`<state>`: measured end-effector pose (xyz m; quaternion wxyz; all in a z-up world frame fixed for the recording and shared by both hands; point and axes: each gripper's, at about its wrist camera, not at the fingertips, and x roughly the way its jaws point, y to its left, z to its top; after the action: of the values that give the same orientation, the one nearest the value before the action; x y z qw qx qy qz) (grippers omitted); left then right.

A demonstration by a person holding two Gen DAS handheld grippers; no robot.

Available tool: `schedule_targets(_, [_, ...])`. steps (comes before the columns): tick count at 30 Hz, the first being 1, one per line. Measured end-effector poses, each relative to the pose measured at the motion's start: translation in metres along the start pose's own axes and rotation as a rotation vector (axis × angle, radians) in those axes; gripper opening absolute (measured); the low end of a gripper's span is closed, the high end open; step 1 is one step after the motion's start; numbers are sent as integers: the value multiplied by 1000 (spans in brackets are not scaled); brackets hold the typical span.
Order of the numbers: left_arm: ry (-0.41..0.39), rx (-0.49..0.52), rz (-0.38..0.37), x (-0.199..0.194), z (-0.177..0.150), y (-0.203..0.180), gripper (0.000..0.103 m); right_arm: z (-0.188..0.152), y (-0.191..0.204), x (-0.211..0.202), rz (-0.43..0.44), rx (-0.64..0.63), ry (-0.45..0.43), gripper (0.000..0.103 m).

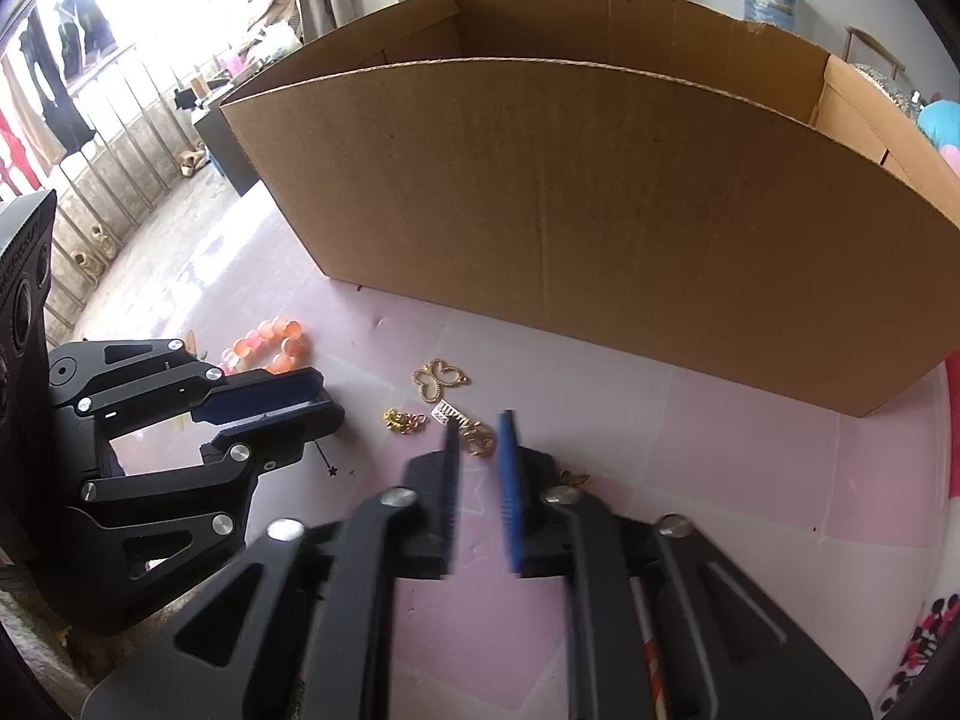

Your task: Organize jewelry

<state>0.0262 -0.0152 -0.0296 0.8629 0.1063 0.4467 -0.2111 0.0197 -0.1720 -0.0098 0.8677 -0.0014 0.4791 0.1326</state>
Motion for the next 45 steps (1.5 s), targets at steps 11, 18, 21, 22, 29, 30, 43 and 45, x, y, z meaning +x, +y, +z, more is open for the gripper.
schedule_targets(11, [2,2,2,-1,1,-1,14,3,-5,-4,95,19,-9,21])
schedule_targets(18, [6,8,6,0,1,-2,14,2,3,6,56,-34,-3,21])
schedule_targets(21, [5,9,7,0,1,-2,14,1,4,12,48,-52,12,21])
schedule_targets(22, [5,9,8,1,1,-3,14,1,7,12,47,-59,8,21])
schedule_targets(29, [3,8,10,2,1,-4,14,2,17,9,20,-115,12,10])
schedule_targets(30, [3,8,10,2,1,-4,14,0,16,9,21,-114,9,7])
schedule_targets(43, [2,10,13,3,1,-6,14,-2,-4,-22,-52,-40,-55,5])
schedule_targets(45, [2,10,12,2,1,-6,14,-4,-9,-22,-103,-41,-45,5])
